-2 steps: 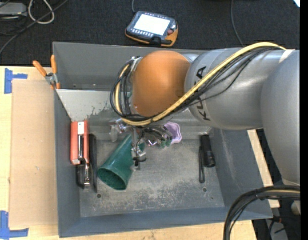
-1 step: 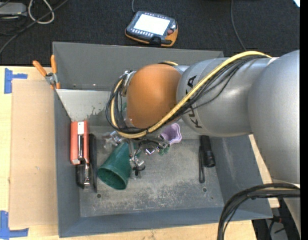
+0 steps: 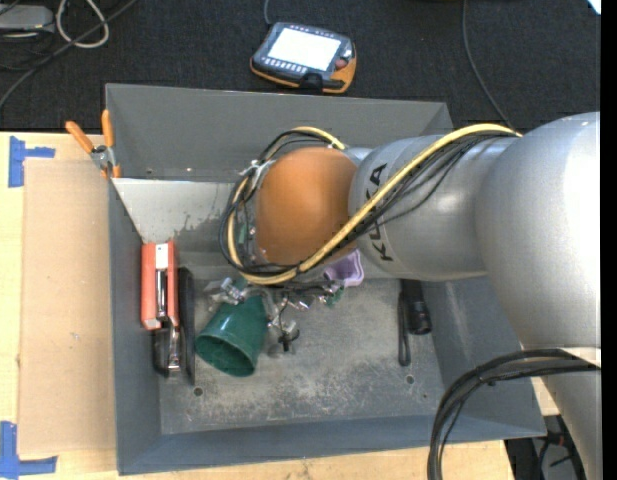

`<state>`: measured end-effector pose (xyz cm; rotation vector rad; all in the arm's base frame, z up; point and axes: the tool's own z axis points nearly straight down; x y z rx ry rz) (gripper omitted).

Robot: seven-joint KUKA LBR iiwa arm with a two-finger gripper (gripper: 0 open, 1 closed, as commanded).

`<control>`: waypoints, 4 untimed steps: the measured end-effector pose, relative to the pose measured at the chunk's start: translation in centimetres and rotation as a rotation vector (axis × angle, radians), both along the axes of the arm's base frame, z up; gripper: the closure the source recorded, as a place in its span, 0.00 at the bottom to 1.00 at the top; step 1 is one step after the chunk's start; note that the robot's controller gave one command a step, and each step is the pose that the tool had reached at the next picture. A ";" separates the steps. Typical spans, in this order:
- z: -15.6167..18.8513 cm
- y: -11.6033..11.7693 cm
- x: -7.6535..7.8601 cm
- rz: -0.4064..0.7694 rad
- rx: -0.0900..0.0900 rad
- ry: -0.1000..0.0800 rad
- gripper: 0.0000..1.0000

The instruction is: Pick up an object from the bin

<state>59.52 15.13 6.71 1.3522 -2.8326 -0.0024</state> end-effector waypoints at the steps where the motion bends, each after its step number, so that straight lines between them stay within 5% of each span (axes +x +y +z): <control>1: 0.3 1.4 -3.0 -0.346 -0.011 0.007 1.00; 2: 0.3 1.4 -3.0 -0.346 -0.011 0.007 1.00; 4: 5.6 1.7 -3.0 -0.347 -0.007 0.005 1.00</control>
Offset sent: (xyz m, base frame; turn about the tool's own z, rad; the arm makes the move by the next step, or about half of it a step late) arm 0.0000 0.0000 0.0000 0.0000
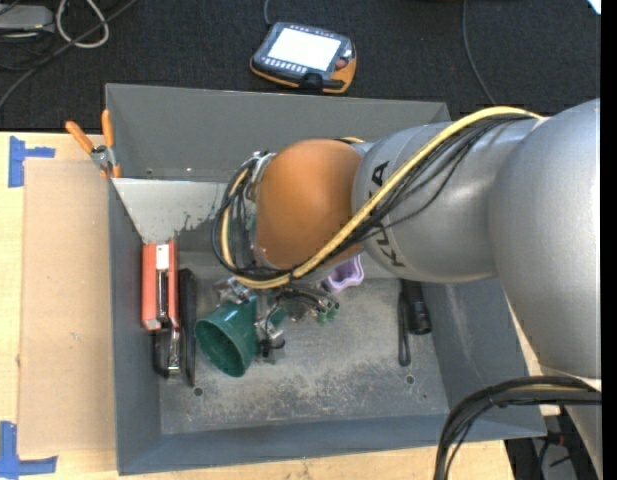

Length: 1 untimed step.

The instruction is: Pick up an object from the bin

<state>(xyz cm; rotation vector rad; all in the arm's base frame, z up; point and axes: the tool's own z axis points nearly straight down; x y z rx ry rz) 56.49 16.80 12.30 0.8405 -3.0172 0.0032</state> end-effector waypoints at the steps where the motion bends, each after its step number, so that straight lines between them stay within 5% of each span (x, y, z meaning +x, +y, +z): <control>1: 2.7 0.0 -0.1 -0.001 -0.001 0.004 1.00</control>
Offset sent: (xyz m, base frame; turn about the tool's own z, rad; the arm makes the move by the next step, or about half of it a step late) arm -0.0017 -0.0002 0.0471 0.0010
